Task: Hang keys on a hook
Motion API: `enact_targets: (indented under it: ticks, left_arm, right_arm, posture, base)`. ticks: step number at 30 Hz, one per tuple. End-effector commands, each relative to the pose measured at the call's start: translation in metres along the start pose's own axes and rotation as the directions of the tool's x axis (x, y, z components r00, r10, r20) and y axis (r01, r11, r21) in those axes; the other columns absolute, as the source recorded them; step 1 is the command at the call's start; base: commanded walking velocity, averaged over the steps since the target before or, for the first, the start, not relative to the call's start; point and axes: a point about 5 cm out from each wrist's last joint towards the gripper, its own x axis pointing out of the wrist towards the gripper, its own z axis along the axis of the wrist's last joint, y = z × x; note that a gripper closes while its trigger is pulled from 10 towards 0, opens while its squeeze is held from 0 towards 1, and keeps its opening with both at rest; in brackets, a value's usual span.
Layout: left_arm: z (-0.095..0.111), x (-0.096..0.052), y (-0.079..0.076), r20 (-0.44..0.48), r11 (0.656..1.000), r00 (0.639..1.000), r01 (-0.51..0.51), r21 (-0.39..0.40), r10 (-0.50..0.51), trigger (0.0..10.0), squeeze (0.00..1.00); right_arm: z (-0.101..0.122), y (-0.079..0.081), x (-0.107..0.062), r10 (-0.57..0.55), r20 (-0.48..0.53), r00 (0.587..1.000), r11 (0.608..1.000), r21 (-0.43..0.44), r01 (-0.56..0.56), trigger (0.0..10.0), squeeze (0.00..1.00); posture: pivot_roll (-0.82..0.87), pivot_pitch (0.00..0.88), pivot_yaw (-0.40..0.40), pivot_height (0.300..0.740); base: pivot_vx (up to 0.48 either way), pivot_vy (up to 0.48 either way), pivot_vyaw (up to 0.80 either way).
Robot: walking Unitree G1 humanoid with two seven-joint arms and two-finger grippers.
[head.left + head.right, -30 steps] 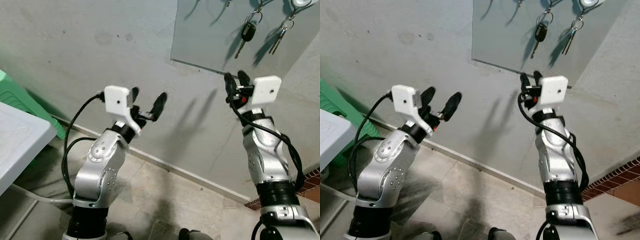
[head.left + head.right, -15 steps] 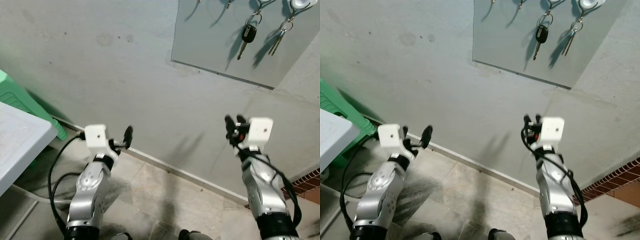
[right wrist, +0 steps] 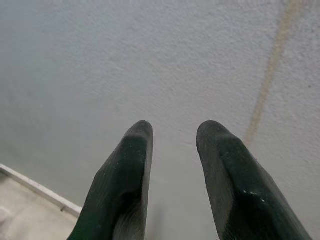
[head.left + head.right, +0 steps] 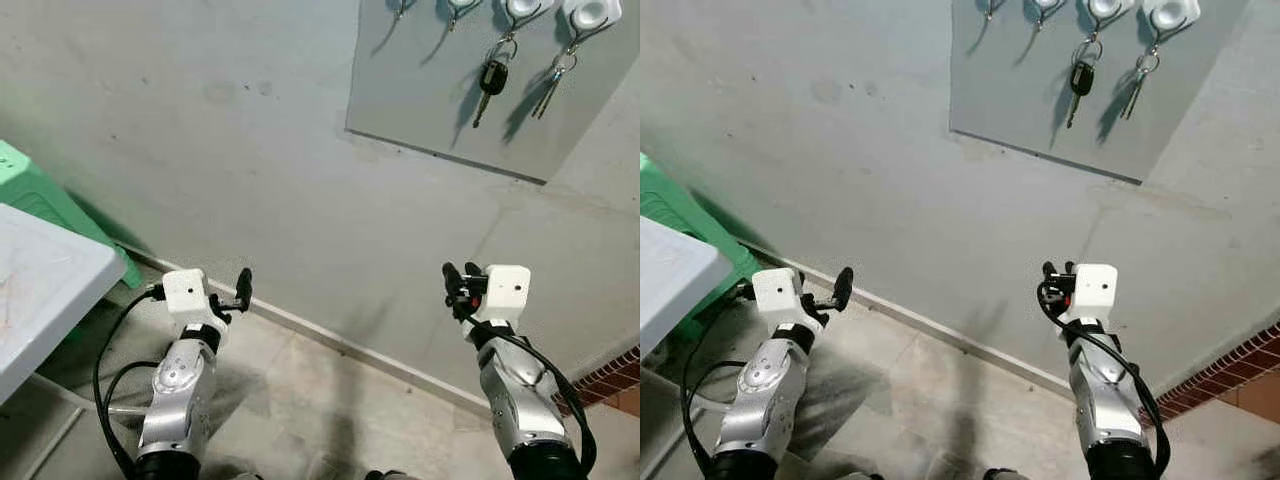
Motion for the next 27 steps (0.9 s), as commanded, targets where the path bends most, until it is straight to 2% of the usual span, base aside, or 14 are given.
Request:
enact_targets:
  ticks: [1, 9, 20, 27]
  left_arm:
    - [-0.0009, -0.0002, 0.0047, -0.001, 1.0, 1.0, -0.018, 0.002, 0.018, 10.0, 0.0]
    - [0.0027, -0.0025, 0.0061, 0.022, 1.0, 0.999, 0.027, -0.011, -0.027, 10.0, 0.0]
    - [0.0056, -0.0057, 0.0117, 0.027, 1.0, 0.999, 0.029, -0.012, -0.028, 10.0, 0.0]
    - [0.007, 0.0006, 0.0091, 0.017, 0.998, 0.998, 0.06, -0.013, -0.06, 10.0, 0.0]
  right_arm:
    - [-0.0009, 0.0015, 0.0005, 0.0, 0.001, 1.0, 1.0, 0.003, 0.0, 10.0, 0.0]
    - [-0.0058, 0.0018, -0.0033, -0.006, -0.002, 1.0, 1.0, 0.002, 0.006, 10.0, 0.0]
    - [-0.0064, 0.0036, -0.0039, -0.006, 0.006, 1.0, 1.0, 0.003, 0.006, 10.0, 0.0]
    - [-0.0035, 0.0003, -0.0051, -0.041, 0.028, 0.999, 0.999, 0.01, 0.04, 10.0, 0.0]
  posture:
    - [0.03, 0.054, 0.011, 0.74]
    - [0.04, 0.061, 0.035, 0.74]
    - [0.05, 0.066, 0.05, 0.74]
    - [0.02, 0.067, 0.075, 0.74]
  base:
    - [0.0, 0.0, 0.0]
    - [0.0, 0.0, 0.0]
    - [0.0, 0.0, 0.0]
    - [0.0, 0.0, 0.0]
